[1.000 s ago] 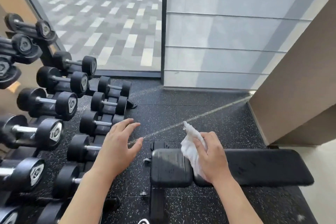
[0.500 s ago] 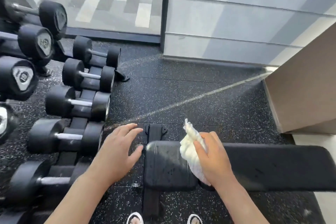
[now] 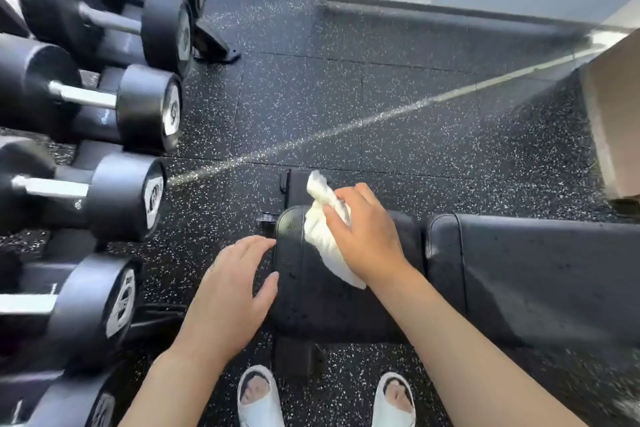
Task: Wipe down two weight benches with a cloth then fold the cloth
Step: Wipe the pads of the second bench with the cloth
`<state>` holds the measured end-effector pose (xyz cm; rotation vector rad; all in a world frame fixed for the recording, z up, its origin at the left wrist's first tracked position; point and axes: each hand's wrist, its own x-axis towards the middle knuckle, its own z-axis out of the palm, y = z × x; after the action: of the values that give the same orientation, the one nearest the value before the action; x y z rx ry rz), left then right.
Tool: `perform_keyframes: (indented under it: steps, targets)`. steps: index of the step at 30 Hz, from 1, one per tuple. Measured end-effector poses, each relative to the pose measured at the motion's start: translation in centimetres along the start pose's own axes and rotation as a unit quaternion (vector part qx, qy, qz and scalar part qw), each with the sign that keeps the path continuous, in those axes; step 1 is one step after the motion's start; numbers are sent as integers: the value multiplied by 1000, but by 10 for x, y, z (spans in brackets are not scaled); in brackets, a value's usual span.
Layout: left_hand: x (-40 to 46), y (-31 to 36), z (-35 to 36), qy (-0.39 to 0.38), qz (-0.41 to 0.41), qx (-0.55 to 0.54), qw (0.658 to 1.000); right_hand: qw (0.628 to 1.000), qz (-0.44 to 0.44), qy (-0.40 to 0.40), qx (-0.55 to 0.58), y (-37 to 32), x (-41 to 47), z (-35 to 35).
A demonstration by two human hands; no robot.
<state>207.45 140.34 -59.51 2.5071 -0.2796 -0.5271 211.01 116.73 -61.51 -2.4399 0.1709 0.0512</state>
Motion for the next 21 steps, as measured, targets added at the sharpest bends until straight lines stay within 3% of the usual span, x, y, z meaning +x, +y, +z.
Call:
perform_keyframes:
  steps: [6,9,12,17,21]
  targets:
    - [-9,-53,72,-28,-27,-3,999,998,-47,2,-49,18,25,96]
    - [-16,-71,98,-30,-51,-30,998,989,-84,42,-112,17,5,127]
    - [-27,-82,114,0,-75,-77,994,987,-124,49,-87,23,-43,138]
    - [-45,-83,124,-14,-91,-135,987,981,-176,-25,-75,42,-131,131]
    - [-51,-81,129,-1,-96,-128,987,964,-244,-27,-107,45,-107,125]
